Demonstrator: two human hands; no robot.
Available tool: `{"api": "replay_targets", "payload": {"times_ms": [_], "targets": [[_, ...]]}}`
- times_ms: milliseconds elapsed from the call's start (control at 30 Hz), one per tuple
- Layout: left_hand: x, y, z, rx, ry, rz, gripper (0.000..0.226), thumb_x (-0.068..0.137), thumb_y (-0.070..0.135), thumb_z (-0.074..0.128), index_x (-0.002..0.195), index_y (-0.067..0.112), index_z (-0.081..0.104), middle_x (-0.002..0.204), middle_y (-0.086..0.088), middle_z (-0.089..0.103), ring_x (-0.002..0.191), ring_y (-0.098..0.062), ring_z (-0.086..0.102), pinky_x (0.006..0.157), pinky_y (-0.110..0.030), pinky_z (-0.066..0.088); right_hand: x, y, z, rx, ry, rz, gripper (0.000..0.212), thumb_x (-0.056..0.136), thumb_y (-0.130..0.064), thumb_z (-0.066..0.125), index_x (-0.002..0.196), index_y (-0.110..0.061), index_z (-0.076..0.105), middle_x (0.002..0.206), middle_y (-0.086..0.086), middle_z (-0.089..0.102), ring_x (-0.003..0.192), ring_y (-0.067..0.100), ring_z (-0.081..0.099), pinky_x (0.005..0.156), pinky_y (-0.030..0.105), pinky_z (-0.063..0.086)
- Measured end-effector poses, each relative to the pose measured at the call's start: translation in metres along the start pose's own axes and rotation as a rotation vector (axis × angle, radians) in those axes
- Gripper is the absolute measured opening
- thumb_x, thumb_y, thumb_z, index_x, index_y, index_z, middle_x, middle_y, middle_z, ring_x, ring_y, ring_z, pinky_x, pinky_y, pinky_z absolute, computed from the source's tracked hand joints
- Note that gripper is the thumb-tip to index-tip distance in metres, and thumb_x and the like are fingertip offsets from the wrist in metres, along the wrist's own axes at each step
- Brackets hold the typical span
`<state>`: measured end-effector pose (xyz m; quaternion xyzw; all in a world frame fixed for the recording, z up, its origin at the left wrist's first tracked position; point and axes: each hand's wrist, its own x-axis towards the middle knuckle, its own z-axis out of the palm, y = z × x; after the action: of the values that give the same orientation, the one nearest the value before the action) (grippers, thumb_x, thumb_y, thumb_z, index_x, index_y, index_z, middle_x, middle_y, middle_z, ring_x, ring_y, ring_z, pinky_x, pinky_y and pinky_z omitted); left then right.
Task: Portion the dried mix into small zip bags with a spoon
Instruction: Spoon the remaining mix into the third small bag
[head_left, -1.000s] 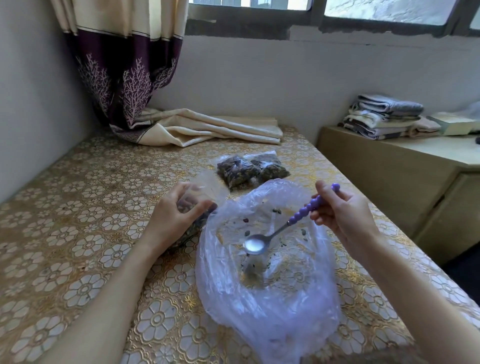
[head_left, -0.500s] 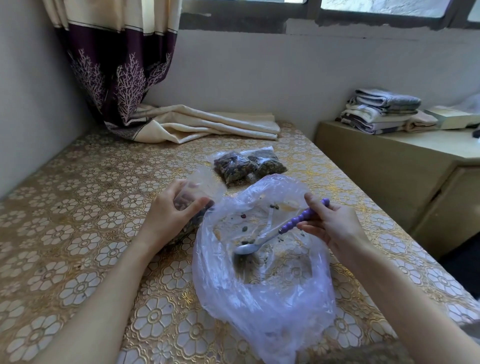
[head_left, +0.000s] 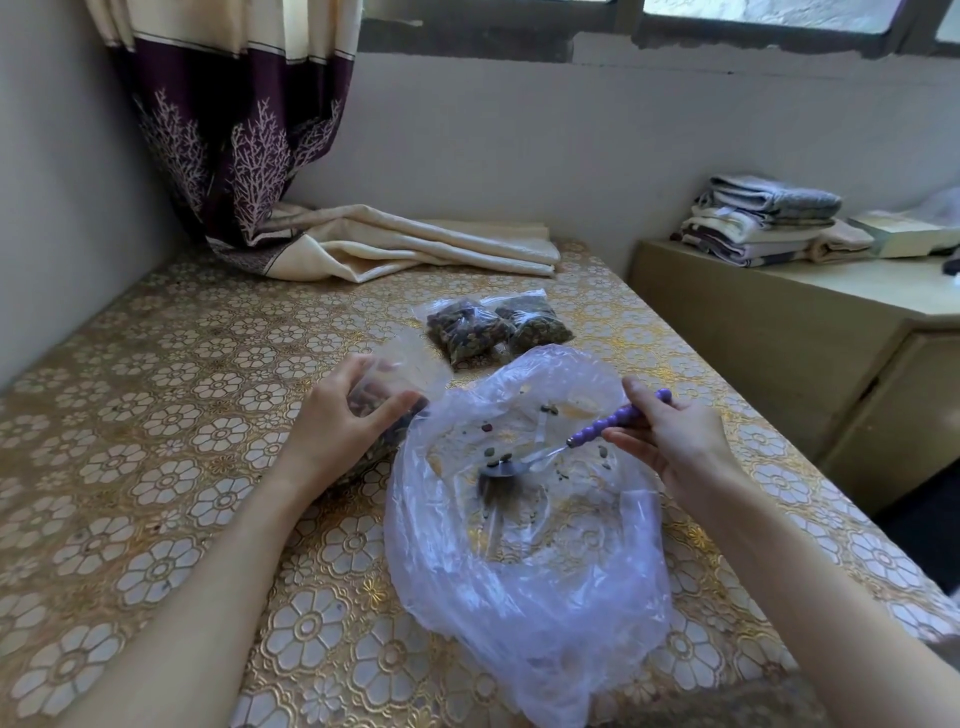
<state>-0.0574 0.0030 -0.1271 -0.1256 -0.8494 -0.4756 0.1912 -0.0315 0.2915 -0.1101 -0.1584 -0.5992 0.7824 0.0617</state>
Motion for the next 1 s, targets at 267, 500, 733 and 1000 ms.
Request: {"api": "replay_targets", "payload": {"times_ms": [267,500,733,1000], "targets": [[0.0,0.001,0.0,0.019,0.001,0.003,0.046,0.064,0.056,0.061,0.101,0.029,0.053,0.097,-0.004,0.063,0.082,-0.008,0.061,0.057,-0.01,0.045,0.009,-0.002,0.018,0.01,0.028,-0.011,0.034,0.089,-0.021,0.063,0.068,0.006,0.06,0.051,0.013,0.065,0.045,0.017,0.065,0.048,0.019,0.055],[0.0,0.001,0.0,0.018,0.004,0.019,0.048,0.066,0.052,0.062,0.105,0.024,0.055,0.093,-0.002,0.064,0.078,-0.004,0.061,0.056,-0.006,0.043,0.01,-0.002,0.019,0.035,0.027,-0.018,0.036,0.09,-0.02,0.061,0.065,0.006,0.058,0.05,0.014,0.064,0.046,0.018,0.065,0.051,0.02,0.057],[0.0,0.0,0.0,0.034,0.007,0.022,0.055,0.066,0.053,0.063,0.109,0.019,0.057,0.092,0.002,0.063,0.078,-0.003,0.06,0.056,-0.005,0.042,0.011,-0.002,0.016,0.043,0.078,-0.025,0.034,0.089,-0.022,0.062,0.071,0.007,0.06,0.065,0.019,0.066,0.057,0.021,0.068,0.057,0.022,0.058],[0.0,0.002,0.0,0.036,-0.004,0.028,0.048,0.067,0.053,0.062,0.106,0.025,0.054,0.094,0.0,0.063,0.079,-0.005,0.061,0.055,-0.006,0.044,0.01,0.0,0.01,0.04,0.08,-0.052,0.029,0.09,-0.02,0.061,0.071,0.002,0.058,0.053,0.01,0.065,0.05,0.017,0.067,0.051,0.02,0.056]]}}
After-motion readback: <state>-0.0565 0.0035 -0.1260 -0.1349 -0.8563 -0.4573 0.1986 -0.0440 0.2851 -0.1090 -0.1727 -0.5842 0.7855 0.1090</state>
